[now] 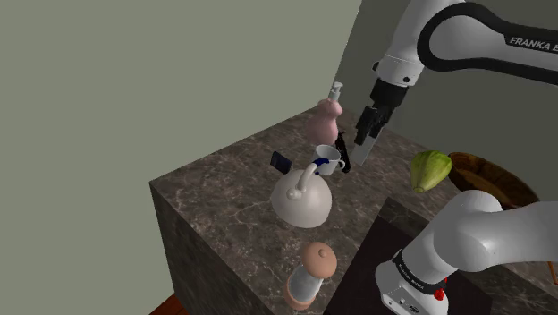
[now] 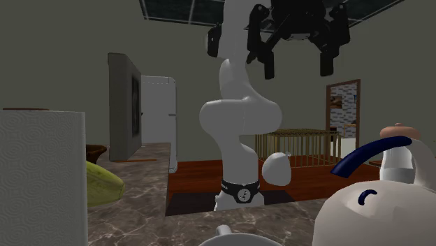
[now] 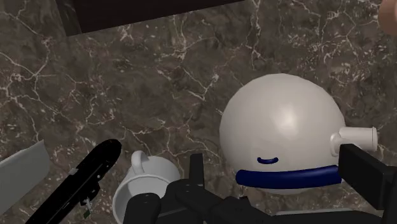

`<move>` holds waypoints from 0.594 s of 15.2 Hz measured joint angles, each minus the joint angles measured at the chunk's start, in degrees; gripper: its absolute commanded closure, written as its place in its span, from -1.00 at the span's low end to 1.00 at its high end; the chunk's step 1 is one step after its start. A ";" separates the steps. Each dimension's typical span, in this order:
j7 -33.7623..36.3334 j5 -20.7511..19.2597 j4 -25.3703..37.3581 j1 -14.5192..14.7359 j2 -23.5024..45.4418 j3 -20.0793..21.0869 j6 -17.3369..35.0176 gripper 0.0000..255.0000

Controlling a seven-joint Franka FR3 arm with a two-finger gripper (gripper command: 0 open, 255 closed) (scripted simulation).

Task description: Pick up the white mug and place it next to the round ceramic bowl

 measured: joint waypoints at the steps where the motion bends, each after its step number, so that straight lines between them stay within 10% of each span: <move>1: 0.00 0.00 0.00 0.00 0.00 0.00 0.00 -1.00; 9: 1.78 -2.18 -2.50 -2.10 11.19 0.85 13.38 -1.00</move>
